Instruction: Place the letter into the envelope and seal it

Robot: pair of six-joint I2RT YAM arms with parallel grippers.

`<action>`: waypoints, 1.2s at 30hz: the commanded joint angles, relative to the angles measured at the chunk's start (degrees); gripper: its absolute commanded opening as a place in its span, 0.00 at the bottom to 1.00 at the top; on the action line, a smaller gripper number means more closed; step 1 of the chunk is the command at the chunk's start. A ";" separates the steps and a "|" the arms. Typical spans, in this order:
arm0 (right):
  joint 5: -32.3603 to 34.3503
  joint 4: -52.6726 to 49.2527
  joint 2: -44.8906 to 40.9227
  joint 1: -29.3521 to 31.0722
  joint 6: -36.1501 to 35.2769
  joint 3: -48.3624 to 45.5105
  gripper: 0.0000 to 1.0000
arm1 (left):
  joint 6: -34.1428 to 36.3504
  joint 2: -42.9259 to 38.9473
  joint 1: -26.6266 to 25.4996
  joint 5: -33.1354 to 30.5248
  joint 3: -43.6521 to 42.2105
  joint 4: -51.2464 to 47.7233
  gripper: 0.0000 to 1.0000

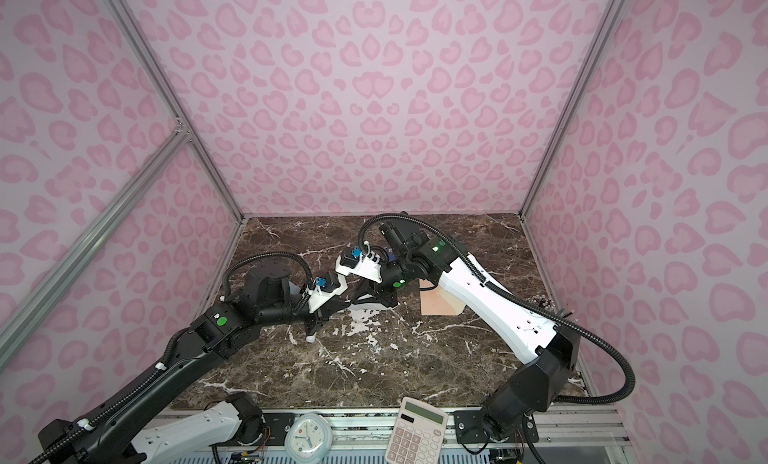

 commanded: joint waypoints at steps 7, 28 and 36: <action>0.39 1.05 0.72 0.37 0.30 -0.38 0.03 | -0.40 -0.50 0.01 1.37 0.17 2.68 0.04; 1.76 -1.05 -2.84 -2.65 0.35 -1.26 0.00 | 1.33 -1.41 0.12 -1.61 -1.69 -0.02 0.04; 2.24 -2.09 -4.56 -3.76 1.12 -2.17 0.00 | 1.70 -1.14 0.13 -2.37 -1.59 -0.67 0.04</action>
